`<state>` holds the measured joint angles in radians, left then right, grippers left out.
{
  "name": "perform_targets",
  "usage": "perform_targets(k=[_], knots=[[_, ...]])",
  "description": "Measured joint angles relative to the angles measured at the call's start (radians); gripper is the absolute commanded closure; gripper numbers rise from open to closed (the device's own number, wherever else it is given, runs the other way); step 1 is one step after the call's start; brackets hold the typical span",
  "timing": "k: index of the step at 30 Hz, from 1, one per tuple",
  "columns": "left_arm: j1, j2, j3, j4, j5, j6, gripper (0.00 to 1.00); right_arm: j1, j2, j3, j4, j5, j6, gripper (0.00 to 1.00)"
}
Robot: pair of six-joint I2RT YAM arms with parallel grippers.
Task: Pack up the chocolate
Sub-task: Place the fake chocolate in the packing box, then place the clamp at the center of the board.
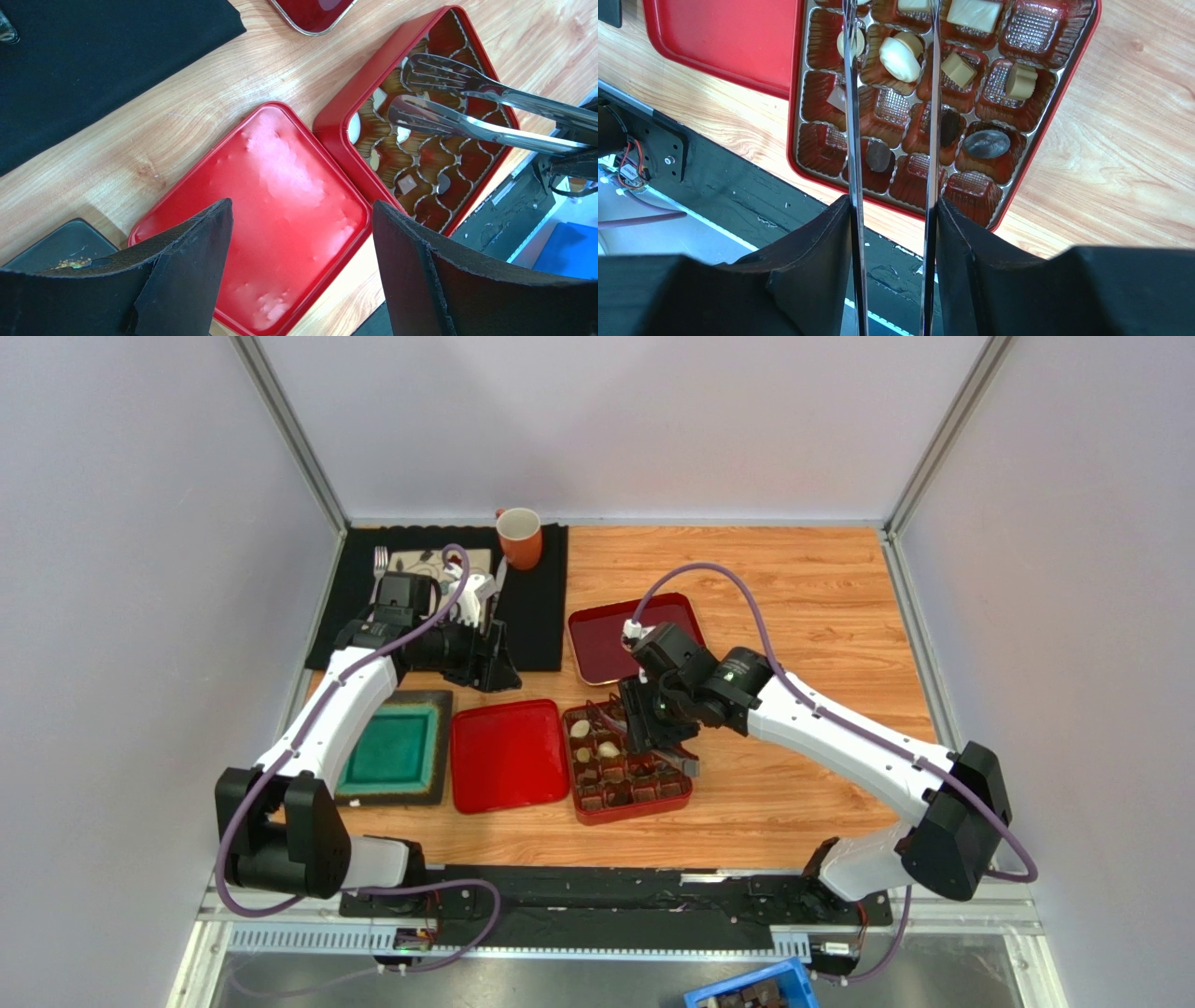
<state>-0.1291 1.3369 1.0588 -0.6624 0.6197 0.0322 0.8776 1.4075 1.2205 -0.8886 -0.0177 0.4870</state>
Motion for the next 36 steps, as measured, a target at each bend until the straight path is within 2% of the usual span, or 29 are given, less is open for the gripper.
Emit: perform_targets(k=[8,11,19,27,29,31,36], knots=[[0.0,0.0,0.0,0.0,0.0,0.001,0.19,-0.005,-0.002,0.031,-0.004,0.051,-0.008,0.57],[0.0,0.0,0.0,-0.001,0.0,0.001,0.19,-0.042,-0.039,0.031,-0.021,0.09,-0.009,0.59],[0.001,0.0,0.0,-0.001,0.0,0.004,0.19,-0.353,-0.254,-0.112,-0.042,0.231,-0.012,0.61],[0.001,0.0,0.0,-0.002,0.0,0.008,0.19,-0.497,-0.179,-0.242,-0.055,0.282,-0.012,0.62],[0.001,0.0,0.0,-0.003,0.0,0.011,0.19,-0.505,-0.146,-0.248,-0.055,0.285,-0.012,0.6],[0.001,0.0,0.0,-0.005,0.0,0.016,0.19,-0.508,-0.119,-0.249,-0.052,0.286,-0.012,0.54],[0.001,-0.003,0.0,-0.01,0.0,0.02,0.19,-0.51,-0.098,-0.262,-0.056,0.286,-0.008,0.46]])
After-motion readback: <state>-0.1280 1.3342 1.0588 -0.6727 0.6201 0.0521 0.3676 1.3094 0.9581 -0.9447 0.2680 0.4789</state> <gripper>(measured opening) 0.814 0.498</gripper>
